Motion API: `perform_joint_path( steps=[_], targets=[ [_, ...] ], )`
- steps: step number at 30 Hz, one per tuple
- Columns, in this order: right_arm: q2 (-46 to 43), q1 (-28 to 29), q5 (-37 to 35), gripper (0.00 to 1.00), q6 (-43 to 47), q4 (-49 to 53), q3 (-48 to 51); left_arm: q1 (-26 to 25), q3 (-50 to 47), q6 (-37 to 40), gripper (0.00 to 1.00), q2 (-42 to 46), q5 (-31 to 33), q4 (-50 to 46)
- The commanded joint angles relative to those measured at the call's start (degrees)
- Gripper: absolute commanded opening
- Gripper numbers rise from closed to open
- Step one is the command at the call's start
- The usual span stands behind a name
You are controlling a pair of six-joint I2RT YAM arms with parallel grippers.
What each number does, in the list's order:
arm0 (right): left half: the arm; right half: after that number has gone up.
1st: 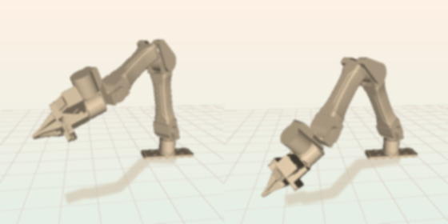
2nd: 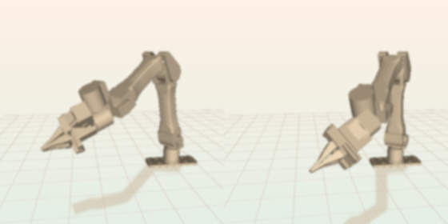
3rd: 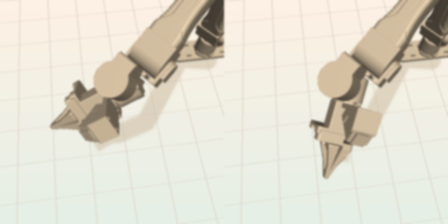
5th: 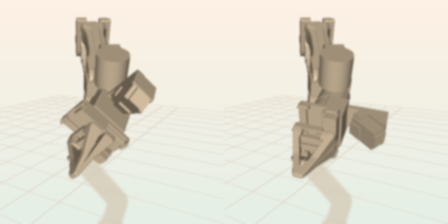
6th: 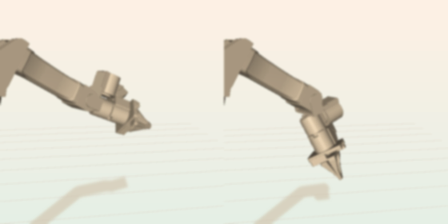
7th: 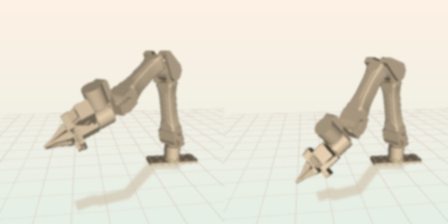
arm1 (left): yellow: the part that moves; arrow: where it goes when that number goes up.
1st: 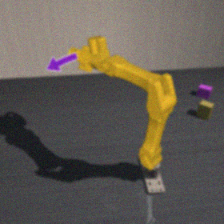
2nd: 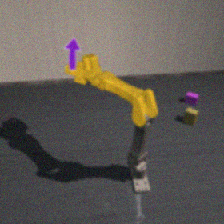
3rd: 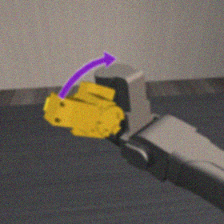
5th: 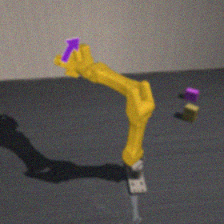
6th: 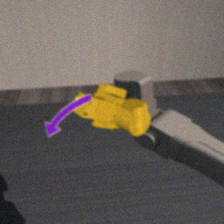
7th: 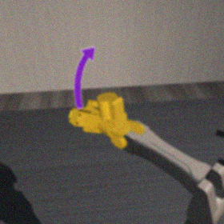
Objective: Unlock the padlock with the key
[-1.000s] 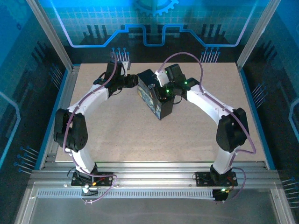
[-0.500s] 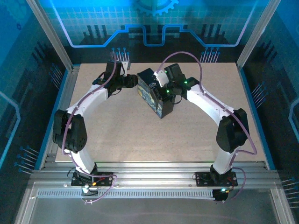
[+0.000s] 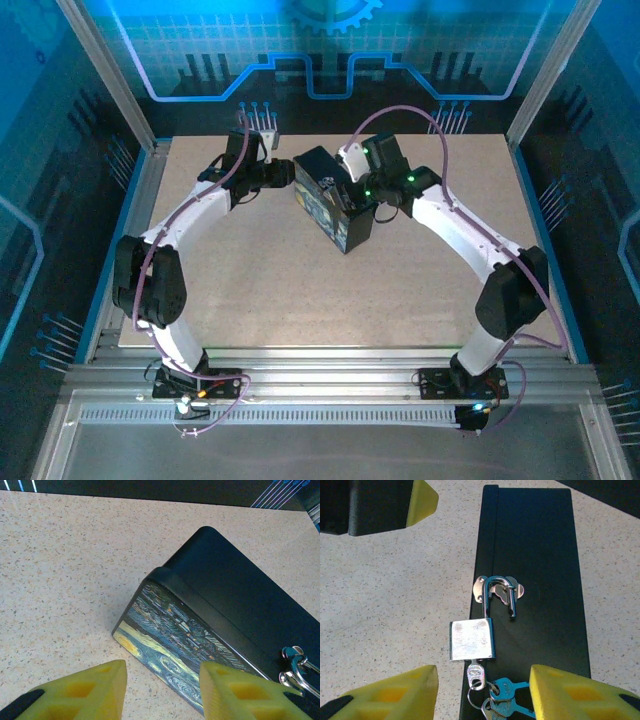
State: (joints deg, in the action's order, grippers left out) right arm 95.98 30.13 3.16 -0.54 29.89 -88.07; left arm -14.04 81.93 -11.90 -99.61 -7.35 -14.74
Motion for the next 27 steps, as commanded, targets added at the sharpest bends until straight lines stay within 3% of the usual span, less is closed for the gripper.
perform_joint_path(
  steps=[1, 17, 27],
  targets=[
    [-0.8, 1.8, -3.1, 0.5, 1.9, -2.0, 0.6, -0.3, 0.9, 0.6, 0.43, 2.2, -0.8, -1.1],
    [5.3, 3.1, -2.9, 0.52, 4.3, 1.1, -3.3, -0.3, 1.7, 0.7, 0.43, 1.6, -1.5, -1.6],
    [6.4, 2.9, -3.3, 0.29, 4.9, 0.2, -3.2, -0.2, 1.8, 1.3, 0.44, 1.9, -1.2, -1.7]
  ],
)
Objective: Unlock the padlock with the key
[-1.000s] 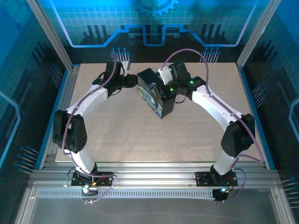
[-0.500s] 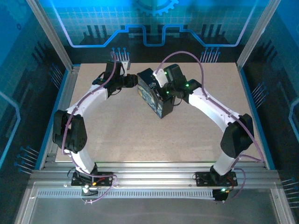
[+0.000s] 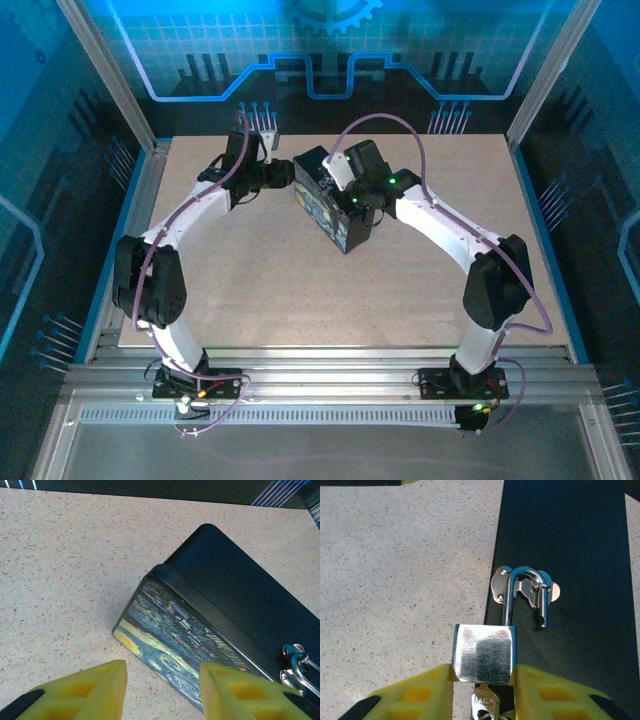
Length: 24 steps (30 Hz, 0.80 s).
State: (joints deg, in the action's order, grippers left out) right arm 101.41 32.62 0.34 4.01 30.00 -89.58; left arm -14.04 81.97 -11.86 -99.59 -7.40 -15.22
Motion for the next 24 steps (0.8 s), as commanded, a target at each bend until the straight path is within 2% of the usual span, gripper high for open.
perform_joint_path(
  steps=[1, 5, 10, 16, 19, 24],
  targets=[
    [0.9, 0.3, -0.4, 0.26, 0.4, -0.1, -1.6, -0.2, 1.8, 1.2, 0.43, 1.8, -1.3, -1.4],
    [1.3, -0.1, -0.3, 0.26, 0.5, 0.0, -1.8, -0.2, 1.7, 1.3, 0.43, 1.9, -1.3, -1.4],
    [1.5, -0.3, 0.0, 0.42, -0.7, 1.0, -2.8, -0.2, 1.8, 1.3, 0.43, 1.9, -1.4, -1.5],
    [1.9, 0.1, 0.0, 0.46, -1.1, 0.7, -3.3, -0.2, 2.4, 1.3, 0.44, 1.7, -1.4, -1.7],
    [3.1, 0.1, -0.6, 0.43, -0.9, 1.4, -4.0, -0.2, 2.4, 1.5, 0.43, 1.9, -1.5, -1.9],
    [3.1, 0.1, -0.7, 0.29, 0.3, 0.8, -3.3, -0.2, 2.7, 1.6, 0.43, 2.0, -1.5, -2.3]
  ],
)
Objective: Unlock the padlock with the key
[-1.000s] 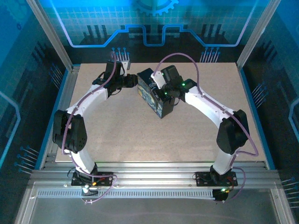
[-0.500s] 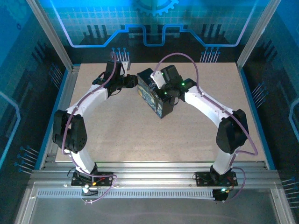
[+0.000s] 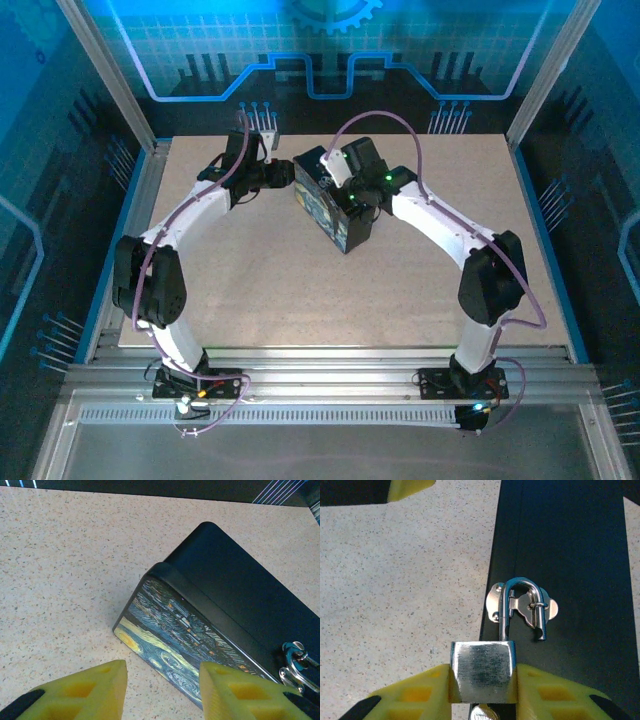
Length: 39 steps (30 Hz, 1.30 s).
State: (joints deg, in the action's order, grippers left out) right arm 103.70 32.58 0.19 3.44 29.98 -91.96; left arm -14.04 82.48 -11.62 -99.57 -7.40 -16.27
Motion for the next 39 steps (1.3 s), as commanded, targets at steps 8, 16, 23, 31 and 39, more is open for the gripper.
perform_joint_path(
  steps=[8, 16, 23, 31, 39],
  targets=[
    [-0.8, -1.9, 7.3, 0.15, 6.1, -2.7, 1.1, -0.2, 2.0, 1.4, 0.43, 1.9, -2.0, -1.3],
    [-0.6, -5.8, 23.0, 0.16, 9.9, -5.3, 0.7, -0.2, 1.6, 1.2, 0.43, 2.0, -2.7, -1.3],
    [2.6, -7.4, 30.5, 0.17, 12.2, -3.1, -3.1, -0.1, 1.4, 1.3, 0.44, 2.2, -2.6, -1.5],
    [5.3, -8.9, 37.3, 0.18, 8.9, -2.0, -6.2, 1.4, 2.2, 0.5, 0.44, 1.0, -1.6, -1.6],
    [7.3, -10.1, 40.8, 0.19, 2.9, -4.2, -8.5, 2.4, 5.8, 1.5, 0.44, -1.9, -0.2, -0.9]
  ],
)
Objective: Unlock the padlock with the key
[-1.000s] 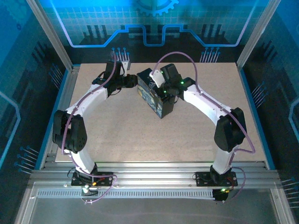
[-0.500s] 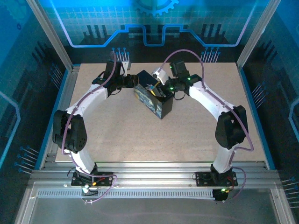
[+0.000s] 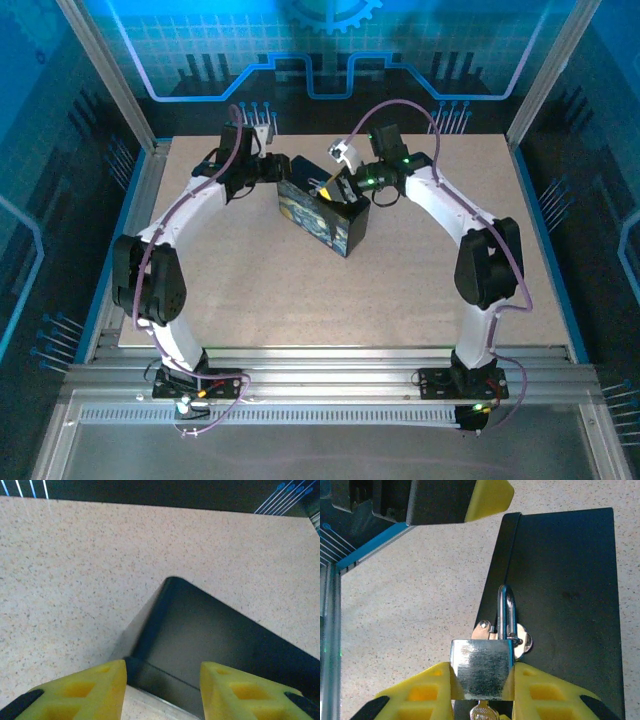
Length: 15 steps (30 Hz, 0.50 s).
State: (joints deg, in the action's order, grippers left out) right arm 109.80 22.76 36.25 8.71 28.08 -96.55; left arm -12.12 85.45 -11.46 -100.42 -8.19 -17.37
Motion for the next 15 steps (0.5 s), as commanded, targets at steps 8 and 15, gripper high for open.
perform_joint_path(
  steps=[8, 15],
  targets=[
    [2.7, -0.2, 6.2, 0.19, -5.8, -4.3, -5.0, 0.4, 4.4, 1.2, 0.44, -2.3, -1.1, -0.3],
    [5.7, 0.3, 5.7, 0.2, -6.6, -0.1, -9.8, 0.4, 4.1, 1.1, 0.44, -3.9, -1.7, -1.0]
  ],
)
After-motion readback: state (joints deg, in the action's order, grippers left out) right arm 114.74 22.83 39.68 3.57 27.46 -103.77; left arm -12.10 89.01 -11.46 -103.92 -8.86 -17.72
